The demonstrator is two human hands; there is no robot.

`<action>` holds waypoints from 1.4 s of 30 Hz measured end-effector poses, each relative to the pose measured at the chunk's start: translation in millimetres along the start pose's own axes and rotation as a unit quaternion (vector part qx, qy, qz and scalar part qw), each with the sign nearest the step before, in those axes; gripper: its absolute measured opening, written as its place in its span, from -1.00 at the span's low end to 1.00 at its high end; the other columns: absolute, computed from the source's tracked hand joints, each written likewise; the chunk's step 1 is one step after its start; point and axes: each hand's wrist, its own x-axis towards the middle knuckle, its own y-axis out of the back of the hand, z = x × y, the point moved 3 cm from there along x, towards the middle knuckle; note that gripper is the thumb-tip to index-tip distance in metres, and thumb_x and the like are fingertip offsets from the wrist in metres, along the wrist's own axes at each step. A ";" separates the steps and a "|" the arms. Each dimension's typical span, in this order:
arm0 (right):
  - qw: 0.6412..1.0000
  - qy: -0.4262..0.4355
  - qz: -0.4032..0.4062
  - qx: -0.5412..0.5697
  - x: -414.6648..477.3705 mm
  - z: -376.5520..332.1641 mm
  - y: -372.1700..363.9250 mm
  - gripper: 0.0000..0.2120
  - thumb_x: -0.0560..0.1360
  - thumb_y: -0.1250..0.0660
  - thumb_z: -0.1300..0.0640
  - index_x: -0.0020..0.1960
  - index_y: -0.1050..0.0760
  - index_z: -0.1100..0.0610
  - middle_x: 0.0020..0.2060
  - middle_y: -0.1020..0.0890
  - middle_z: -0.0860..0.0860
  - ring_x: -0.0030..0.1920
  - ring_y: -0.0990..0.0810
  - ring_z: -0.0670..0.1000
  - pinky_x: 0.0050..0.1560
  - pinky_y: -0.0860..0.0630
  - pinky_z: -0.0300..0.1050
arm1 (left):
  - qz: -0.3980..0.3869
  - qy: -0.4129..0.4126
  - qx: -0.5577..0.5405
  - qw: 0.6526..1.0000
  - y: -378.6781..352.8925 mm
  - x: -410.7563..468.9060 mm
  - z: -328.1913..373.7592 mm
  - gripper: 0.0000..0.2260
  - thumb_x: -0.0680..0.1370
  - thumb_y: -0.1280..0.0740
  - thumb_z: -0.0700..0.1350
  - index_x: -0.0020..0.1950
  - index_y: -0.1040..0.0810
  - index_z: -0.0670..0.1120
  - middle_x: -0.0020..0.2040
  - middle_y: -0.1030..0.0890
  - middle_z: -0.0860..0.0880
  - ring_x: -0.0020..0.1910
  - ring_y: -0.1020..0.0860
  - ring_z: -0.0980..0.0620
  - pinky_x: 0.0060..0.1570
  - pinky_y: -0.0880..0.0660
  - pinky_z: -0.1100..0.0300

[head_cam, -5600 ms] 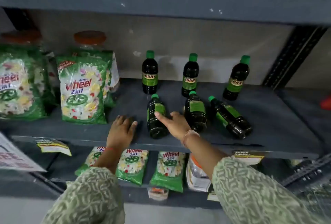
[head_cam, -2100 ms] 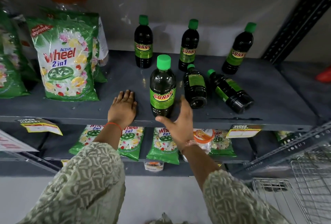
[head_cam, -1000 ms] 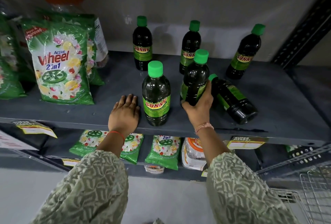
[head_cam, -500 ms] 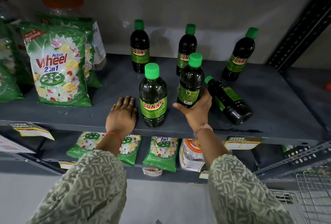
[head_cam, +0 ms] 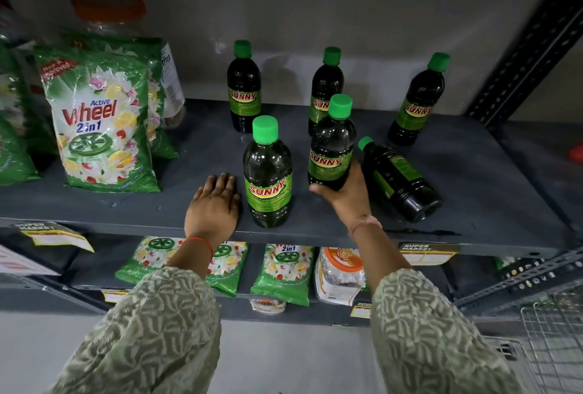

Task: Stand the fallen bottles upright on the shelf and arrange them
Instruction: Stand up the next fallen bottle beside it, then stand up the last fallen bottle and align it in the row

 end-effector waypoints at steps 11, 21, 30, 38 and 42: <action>0.996 -0.012 -0.018 -0.088 -41.1 3.9 5.3 -0.26 0.24 -0.54 0.22 0.32 -0.28 0.21 0.21 -0.53 0.15 0.23 -0.48 0.10 0.19 -0.36 -0.16 | -0.008 -0.004 -0.004 1.000 2.4 -1.4 2.9 -0.56 0.61 0.00 -0.04 0.48 -0.13 -0.11 0.53 -0.17 -0.09 0.51 -0.08 -0.11 0.49 -0.05 0.02; 0.995 -0.025 -0.057 -0.081 -60.7 1.6 12.1 -0.35 0.29 -0.51 0.23 0.28 -0.29 0.18 0.17 -0.55 0.13 0.15 -0.50 0.03 0.13 -0.36 -0.19 | -0.025 0.007 -0.015 1.000 1.9 -3.6 5.4 -0.56 0.61 0.02 -0.06 0.49 -0.09 -0.13 0.55 -0.09 -0.10 0.53 -0.03 -0.12 0.50 0.01 0.01; 0.997 0.000 0.057 -0.052 -83.9 -3.2 26.7 0.07 0.24 -0.54 0.04 0.49 0.09 0.15 0.51 -0.09 0.11 0.49 -0.09 0.02 0.42 -0.06 -0.21 | -0.021 0.007 -0.021 1.000 -0.6 -8.6 6.1 -0.56 0.62 0.02 -0.04 0.49 -0.08 -0.10 0.55 -0.09 -0.06 0.53 -0.02 -0.10 0.50 0.01 0.02; 0.881 -0.184 -0.035 -0.433 14.1 -5.2 108.1 -0.10 0.18 -0.51 -0.22 0.34 -0.25 0.16 0.26 -0.50 0.15 0.24 -0.48 0.20 0.22 -0.43 0.02 | -0.006 0.010 -0.021 1.000 -1.6 -9.8 6.0 -0.56 0.61 0.02 -0.04 0.49 -0.09 -0.08 0.55 -0.10 -0.05 0.53 -0.03 -0.09 0.50 0.01 0.02; 0.939 -0.200 0.064 -0.271 16.0 -0.2 104.4 -0.29 0.19 -0.54 -0.09 0.20 -0.38 0.21 0.13 -0.58 0.17 0.12 -0.56 0.21 0.13 -0.51 0.05 | 0.002 0.013 -0.019 1.000 -3.4 -9.0 6.6 -0.56 0.61 0.02 -0.03 0.49 -0.09 -0.07 0.54 -0.11 -0.05 0.53 -0.04 -0.09 0.50 0.00 0.02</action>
